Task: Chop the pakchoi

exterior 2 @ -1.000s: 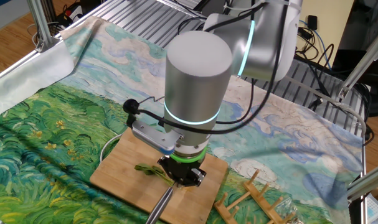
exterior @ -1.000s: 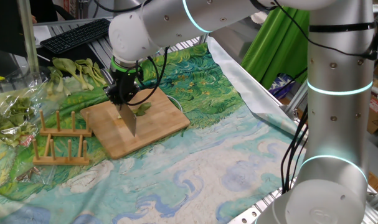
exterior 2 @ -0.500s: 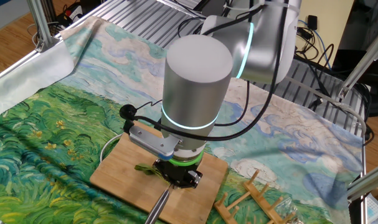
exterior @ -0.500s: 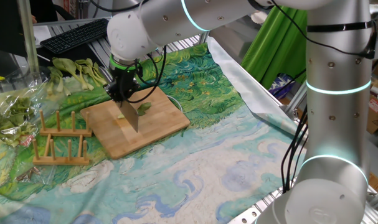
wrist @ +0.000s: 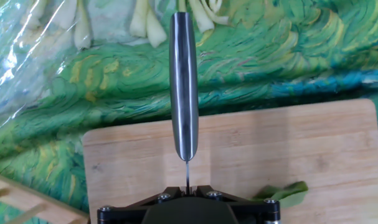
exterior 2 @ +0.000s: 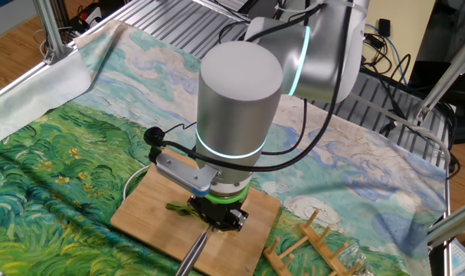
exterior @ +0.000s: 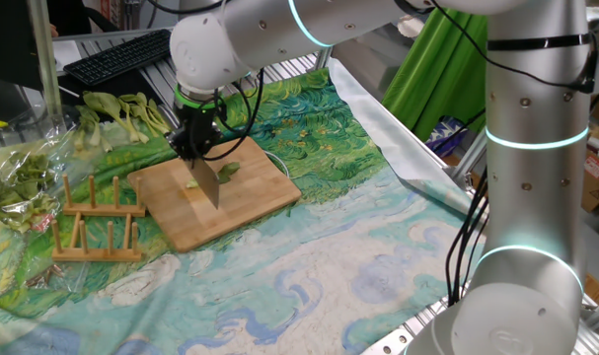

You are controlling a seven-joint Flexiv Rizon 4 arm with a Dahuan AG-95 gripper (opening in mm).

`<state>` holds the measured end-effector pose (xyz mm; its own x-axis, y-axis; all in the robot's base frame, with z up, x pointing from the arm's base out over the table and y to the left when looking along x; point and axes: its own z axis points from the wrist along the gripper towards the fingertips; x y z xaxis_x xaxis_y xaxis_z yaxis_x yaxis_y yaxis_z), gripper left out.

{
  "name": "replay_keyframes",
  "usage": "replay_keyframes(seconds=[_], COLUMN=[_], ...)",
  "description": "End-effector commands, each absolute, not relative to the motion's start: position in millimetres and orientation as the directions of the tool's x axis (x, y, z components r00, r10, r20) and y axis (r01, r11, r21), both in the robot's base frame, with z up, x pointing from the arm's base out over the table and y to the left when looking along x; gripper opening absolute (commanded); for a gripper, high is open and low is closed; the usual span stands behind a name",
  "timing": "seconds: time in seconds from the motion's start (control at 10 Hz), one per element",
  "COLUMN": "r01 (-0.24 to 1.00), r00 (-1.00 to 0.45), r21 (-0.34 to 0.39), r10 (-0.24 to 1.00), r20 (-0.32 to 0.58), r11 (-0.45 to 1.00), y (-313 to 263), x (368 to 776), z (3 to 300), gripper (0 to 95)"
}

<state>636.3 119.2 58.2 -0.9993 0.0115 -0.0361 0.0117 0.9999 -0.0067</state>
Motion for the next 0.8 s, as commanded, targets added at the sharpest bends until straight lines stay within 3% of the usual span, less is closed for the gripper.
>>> replay_keyframes(seconds=[0.1, 0.2, 0.8], r01=[0.054, 0.051, 0.064], r00=[-0.998, -0.999, -0.998], r21=[-0.063, -0.111, -0.096], r10=[0.053, 0.05, 0.067], r20=[-0.025, -0.009, 0.023], r11=[0.997, 0.993, 0.993], y=[117.8, 117.8, 114.9], x=[635.2, 635.2, 631.8], z=[59.3, 59.3, 63.3], gripper=[0.0, 0.0, 0.0])
